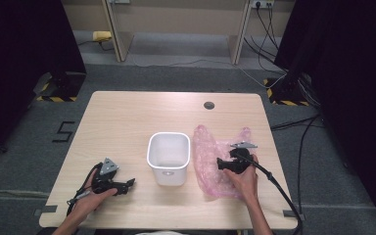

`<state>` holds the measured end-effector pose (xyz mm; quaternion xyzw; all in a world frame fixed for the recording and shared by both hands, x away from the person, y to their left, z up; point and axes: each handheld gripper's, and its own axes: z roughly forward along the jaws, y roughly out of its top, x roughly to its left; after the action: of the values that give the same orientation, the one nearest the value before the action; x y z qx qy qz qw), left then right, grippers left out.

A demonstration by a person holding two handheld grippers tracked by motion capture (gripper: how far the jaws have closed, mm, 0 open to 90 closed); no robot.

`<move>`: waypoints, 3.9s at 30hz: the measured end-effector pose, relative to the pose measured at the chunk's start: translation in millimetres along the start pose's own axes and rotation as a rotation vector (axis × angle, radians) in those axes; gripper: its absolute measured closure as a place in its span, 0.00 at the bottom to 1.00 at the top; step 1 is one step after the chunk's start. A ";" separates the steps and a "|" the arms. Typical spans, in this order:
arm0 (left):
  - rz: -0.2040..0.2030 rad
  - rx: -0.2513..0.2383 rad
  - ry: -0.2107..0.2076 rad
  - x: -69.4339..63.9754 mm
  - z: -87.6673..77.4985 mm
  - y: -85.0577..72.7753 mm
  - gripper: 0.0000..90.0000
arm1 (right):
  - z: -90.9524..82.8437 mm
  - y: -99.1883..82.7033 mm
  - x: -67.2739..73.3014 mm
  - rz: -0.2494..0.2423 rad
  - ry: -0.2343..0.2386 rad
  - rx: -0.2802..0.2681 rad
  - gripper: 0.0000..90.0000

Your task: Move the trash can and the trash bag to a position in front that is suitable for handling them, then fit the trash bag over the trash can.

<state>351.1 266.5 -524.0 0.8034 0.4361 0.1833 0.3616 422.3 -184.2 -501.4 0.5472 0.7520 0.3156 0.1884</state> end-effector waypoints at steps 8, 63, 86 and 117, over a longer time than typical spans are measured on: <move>0.004 0.000 -0.006 -0.1 0.0 -0.1 0.12 | 5.9 -2.3 0.4 -0.019 -0.012 0.032 0.17; -0.117 -0.097 -0.134 0.7 -44.7 34.6 0.17 | -78.2 51.0 16.7 -0.208 0.162 -0.418 1.00; -0.032 -0.241 -0.272 -31.5 -82.1 136.6 0.17 | -89.8 119.3 101.7 -0.375 0.283 -0.514 1.00; 0.074 -0.220 -0.343 -38.0 -43.7 156.7 0.50 | -57.5 109.3 149.8 -0.456 0.481 -0.338 1.00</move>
<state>392.5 197.1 -377.9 0.7940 0.3157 0.1038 0.5091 413.7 -36.5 -375.8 0.2372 0.8146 0.5047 0.1596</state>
